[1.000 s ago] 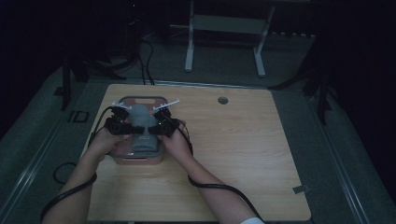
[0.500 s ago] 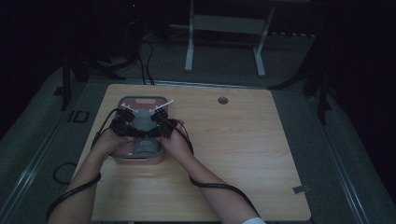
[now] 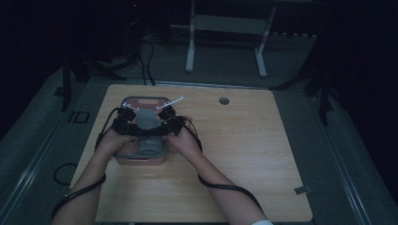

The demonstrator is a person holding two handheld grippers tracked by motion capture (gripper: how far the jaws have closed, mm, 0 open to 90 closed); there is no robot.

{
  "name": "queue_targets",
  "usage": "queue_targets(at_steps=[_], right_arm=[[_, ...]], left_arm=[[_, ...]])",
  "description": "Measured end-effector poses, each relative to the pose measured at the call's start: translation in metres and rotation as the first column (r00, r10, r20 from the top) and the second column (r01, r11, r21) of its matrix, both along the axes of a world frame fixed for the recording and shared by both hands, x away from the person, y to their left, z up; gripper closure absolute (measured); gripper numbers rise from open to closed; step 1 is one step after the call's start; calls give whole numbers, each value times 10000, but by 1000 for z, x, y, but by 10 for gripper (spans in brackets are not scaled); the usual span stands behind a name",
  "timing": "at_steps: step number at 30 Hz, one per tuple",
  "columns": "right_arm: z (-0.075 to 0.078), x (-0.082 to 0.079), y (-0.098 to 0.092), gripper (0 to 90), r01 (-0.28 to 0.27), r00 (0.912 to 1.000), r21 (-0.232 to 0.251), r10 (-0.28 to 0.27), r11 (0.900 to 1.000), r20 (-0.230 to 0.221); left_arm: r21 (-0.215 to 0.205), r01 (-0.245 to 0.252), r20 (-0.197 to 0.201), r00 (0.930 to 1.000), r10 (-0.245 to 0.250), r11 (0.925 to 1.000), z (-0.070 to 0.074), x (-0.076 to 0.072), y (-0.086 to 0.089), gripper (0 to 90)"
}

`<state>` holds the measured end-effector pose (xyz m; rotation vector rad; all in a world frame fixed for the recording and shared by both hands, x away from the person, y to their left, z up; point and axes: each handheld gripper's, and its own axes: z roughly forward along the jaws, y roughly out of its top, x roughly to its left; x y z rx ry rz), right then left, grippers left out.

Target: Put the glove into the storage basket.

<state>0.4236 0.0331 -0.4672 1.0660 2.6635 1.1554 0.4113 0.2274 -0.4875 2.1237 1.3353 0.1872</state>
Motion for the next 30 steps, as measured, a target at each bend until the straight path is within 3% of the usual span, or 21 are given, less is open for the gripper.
queue_targets(at_steps=[2,3,4,5,7,9,13,14,15,18,19,21,23,30], right_arm=[[2,0,-2,320,-53,9999,114,52,9999,92],[5,0,-4,288,-112,9998,103,110,9999,174],[9,-2,-8,238,-224,9989,135,219,9997,409],[11,-2,-10,196,-325,9988,272,315,9991,369],[14,-3,-14,188,-372,9988,380,359,9986,328],[16,-5,-17,162,-559,9967,234,544,9982,602],[16,-8,-25,150,-819,9934,185,801,9965,819],[16,-8,-25,150,-819,9934,185,801,9965,819],[16,-9,-27,150,-836,9928,211,814,9963,884],[18,-13,-36,150,-1070,9894,528,1011,9929,1043],[18,-14,-38,150,-1120,9885,536,1058,9923,1084],[18,-16,-43,151,-1172,9866,513,1103,9918,1206],[18,-19,-48,151,-1221,9860,537,1150,9911,1209],[16,-28,-70,151,-1310,9841,637,1220,9893,1291]], left_arm=[[-25,129,88,9999,-129,9999,1,-2,0,265],[103,54,513,9987,-59,9999,4,-6,0,265],[115,-48,649,9979,40,9999,6,-8,1,217],[87,-154,810,9966,147,9998,7,-10,2,177],[127,-264,1201,9925,247,9996,11,-15,5,143],[-112,-335,1551,9873,348,9994,14,-21,8,111],[-244,-575,2354,9699,617,9980,20,-34,11,84],[-244,-575,2354,9699,617,9980,20,-34,11,84],[-336,-665,2682,9606,731,9972,23,-42,11,84],[-464,-623,3112,9475,737,9970,26,-52,11,84],[-552,-569,3354,9393,722,9968,28,-59,9,84],[-587,-473,3427,9372,646,9972,29,-63,7,84],[-600,-400,3648,9292,592,9974,30,-70,2,84],[-761,262,3858,9226,52,9968,29,-86,-18,84]])
